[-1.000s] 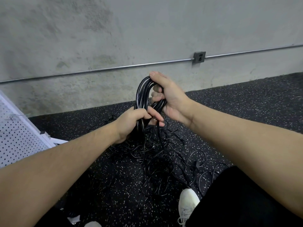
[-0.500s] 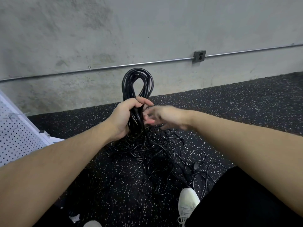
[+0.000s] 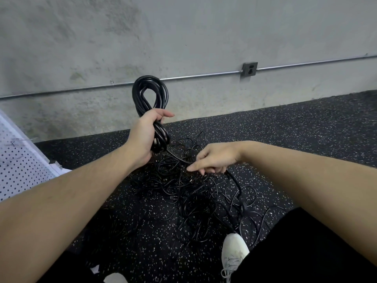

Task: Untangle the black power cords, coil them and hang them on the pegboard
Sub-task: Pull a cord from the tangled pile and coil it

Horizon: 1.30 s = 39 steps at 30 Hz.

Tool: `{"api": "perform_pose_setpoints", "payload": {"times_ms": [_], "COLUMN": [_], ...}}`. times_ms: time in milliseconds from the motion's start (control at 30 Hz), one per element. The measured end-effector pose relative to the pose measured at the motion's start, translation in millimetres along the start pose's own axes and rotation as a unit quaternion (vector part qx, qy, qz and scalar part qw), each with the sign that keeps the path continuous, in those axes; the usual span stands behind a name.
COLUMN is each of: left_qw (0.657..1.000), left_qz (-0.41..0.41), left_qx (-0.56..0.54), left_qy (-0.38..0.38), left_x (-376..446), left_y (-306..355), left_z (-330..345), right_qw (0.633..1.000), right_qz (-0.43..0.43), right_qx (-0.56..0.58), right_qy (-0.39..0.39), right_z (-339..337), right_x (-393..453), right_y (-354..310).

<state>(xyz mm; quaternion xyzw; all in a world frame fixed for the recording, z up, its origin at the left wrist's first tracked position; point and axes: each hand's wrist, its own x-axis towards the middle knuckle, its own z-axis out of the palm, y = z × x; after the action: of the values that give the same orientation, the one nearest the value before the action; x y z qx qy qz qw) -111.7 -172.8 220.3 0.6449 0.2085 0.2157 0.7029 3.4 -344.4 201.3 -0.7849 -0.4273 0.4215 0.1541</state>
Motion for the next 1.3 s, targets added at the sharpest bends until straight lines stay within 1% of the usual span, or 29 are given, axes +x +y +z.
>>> {"api": "perform_pose_setpoints", "payload": {"times_ms": [100,167,267,333,400,433,500,533,600,667,733,800,867,933,1000,1033,1067,1100,1167,1233,1267,1300], "left_qw": [0.996,0.991,0.984,0.979,0.977,0.975,0.974,0.974,0.971,0.965,0.964,0.959,0.946,0.933,0.924,0.923,0.922,0.922,0.915,0.914,0.921,0.931], "left_qz": [-0.043,-0.067,-0.086,-0.081,-0.080,-0.078,-0.065,-0.056,-0.035,-0.022,-0.025,-0.028,0.004,0.042,0.049,0.044,0.039,0.034,0.030,0.027,0.027,0.026], "left_qx": [0.070,0.109,0.137,0.168,0.193,0.203,0.215,0.218,0.225,0.237,0.234,0.248,0.285,0.321,0.346,0.354,0.359,0.359,0.370,0.368,0.351,0.327], "left_qy": [0.030,0.042,0.075,0.076,0.051,0.032,-0.015,-0.038,-0.076,-0.106,-0.120,-0.137,-0.155,-0.159,-0.154,-0.148,-0.142,-0.142,-0.157,-0.169,-0.168,-0.163], "left_x": [-1,0,1,1,-4,-5,-10,-12,-12,-14,-14,-14,-15,-14,-8,-6,-4,-3,-4,-8,-10,-10], "left_y": [0,0,2,-1,-3,-3,-3,-2,-2,-2,-2,-1,-3,-6,-10,-11,-13,-14,-17,-17,-16,-16], "left_z": [-7,-12,-15,-17,-16,-15,-11,-8,-4,0,2,5,9,12,11,9,6,2,-3,-5,-4,-3], "right_qw": [0.999,0.995,0.972,0.955,0.949,0.946,0.930,0.918,0.904,0.904,0.903,0.906,0.907,0.902,0.893,0.890,0.891,0.895,0.899,0.889,0.884,0.884], "right_qz": [-0.012,-0.044,-0.105,-0.136,-0.158,-0.160,-0.143,-0.133,-0.113,-0.096,-0.082,-0.070,-0.058,-0.079,-0.128,-0.149,-0.160,-0.161,-0.138,-0.100,-0.085,-0.079], "right_qx": [0.035,0.080,0.184,0.228,0.209,0.189,0.164,0.168,0.186,0.191,0.216,0.252,0.291,0.336,0.378,0.380,0.365,0.333,0.248,0.166,0.137,0.132], "right_qy": [0.033,0.049,0.106,0.135,0.174,0.208,0.298,0.334,0.367,0.370,0.362,0.334,0.300,0.259,0.208,0.201,0.217,0.250,0.333,0.416,0.438,0.442], "right_z": [-8,-12,-17,-17,-14,-13,-13,-15,-18,-18,-19,-20,-21,-24,-23,-22,-21,-20,-22,-26,-28,-29], "right_x": [-7,-14,-19,-19,-17,-16,-15,-14,-13,-11,-9,-8,-8,-10,-14,-16,-18,-19,-22,-22,-21,-19], "right_y": [4,4,-3,-12,-24,-30,-36,-37,-36,-36,-36,-38,-37,-36,-37,-37,-36,-36,-35,-32,-30,-28]}}
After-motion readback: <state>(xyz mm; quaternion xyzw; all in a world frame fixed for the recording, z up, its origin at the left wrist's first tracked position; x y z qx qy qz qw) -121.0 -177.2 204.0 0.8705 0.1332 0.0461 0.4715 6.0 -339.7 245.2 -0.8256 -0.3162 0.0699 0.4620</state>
